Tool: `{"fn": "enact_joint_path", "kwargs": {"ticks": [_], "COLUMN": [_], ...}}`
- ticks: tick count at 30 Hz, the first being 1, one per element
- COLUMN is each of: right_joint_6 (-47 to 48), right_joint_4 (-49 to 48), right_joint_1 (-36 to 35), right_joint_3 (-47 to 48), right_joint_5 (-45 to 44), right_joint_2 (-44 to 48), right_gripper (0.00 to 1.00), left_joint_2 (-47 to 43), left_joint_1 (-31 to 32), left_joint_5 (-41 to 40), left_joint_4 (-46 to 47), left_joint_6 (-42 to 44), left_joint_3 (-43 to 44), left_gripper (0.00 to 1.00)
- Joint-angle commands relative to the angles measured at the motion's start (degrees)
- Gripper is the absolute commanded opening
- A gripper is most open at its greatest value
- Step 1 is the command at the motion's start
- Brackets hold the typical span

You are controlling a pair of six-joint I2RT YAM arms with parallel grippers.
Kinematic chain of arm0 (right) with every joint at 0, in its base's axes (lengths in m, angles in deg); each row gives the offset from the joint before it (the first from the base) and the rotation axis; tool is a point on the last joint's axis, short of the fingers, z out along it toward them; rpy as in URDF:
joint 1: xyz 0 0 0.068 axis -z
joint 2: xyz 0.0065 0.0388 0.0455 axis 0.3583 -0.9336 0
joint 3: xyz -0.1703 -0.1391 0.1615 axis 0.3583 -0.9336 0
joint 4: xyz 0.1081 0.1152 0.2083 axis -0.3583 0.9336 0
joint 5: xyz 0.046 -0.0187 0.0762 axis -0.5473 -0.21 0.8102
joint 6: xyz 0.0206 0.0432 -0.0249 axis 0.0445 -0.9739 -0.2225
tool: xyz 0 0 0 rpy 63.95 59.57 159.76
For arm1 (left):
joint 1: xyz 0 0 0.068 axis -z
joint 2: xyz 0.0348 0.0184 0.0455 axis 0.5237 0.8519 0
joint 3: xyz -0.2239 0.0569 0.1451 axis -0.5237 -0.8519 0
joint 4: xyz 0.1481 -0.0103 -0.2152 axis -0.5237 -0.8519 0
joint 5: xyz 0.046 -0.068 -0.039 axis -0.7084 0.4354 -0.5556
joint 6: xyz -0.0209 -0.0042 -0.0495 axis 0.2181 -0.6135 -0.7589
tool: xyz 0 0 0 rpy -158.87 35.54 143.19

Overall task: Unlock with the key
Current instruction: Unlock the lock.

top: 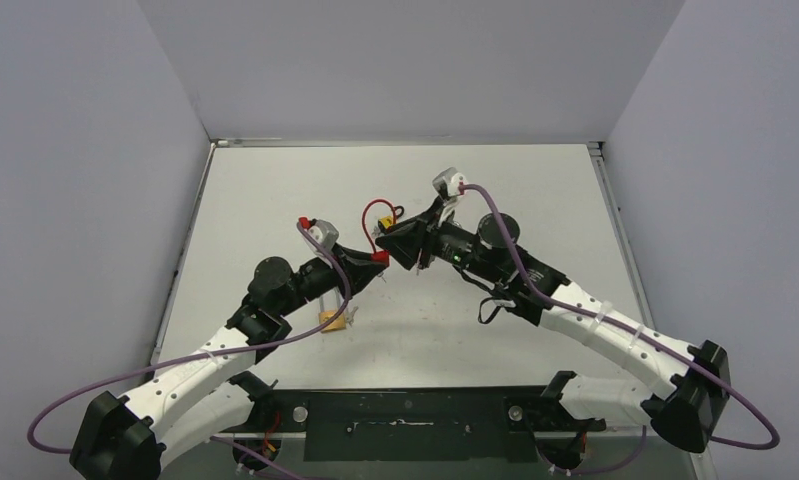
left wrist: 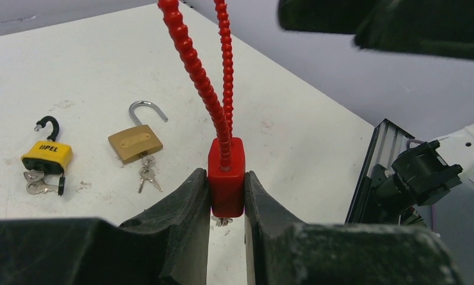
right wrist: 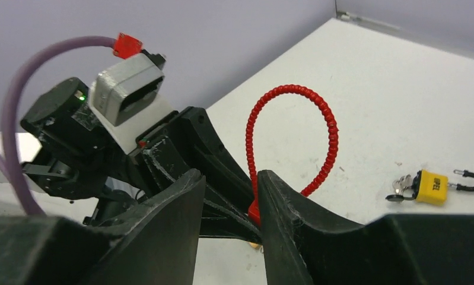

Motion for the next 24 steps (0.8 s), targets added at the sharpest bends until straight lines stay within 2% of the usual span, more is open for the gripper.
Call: {"fn": "enact_joint_path", "kwargs": {"ticks": [1, 8, 11, 13, 16, 17, 24], "right_joint_6": [0.52, -0.54, -0.45, -0.45, -0.42, -0.4, -0.91], "right_joint_4": [4.09, 6.51, 6.87, 6.92, 6.23, 5.5, -3.91], "right_joint_1": [-0.97, -1.53, -1.68, -1.75, -1.79, -1.75, -1.72], "right_joint_3": [5.12, 7.26, 7.95, 8.11, 7.85, 7.38, 1.91], "right_joint_5": [0.23, 0.2, 0.78, 0.47, -1.55, -2.64, -13.94], "right_joint_2": [-4.54, -9.01, -10.72, -11.35, -10.85, -10.11, -0.9], "right_gripper": [0.38, 0.41, 0.39, 0.31, 0.05, 0.0, 0.0], "left_joint_2": [-0.57, -0.34, -0.06, 0.04, -0.26, -0.37, -1.69], "left_joint_1": [0.3, 0.47, 0.48, 0.48, 0.48, 0.48, 0.46], "left_joint_5": [-0.4, 0.22, 0.91, 1.44, 1.61, 1.53, 3.98], "left_joint_4": [0.14, 0.34, 0.45, 0.49, -0.02, -0.34, 0.24], "left_joint_6": [2.29, 2.3, 2.33, 2.29, 2.01, 1.91, 1.25], "left_joint_3": [3.34, 2.98, 2.98, 2.98, 2.81, 2.67, -0.57], "left_gripper": [0.0, 0.0, 0.0, 0.0, 0.0, 0.0, 0.0]}}
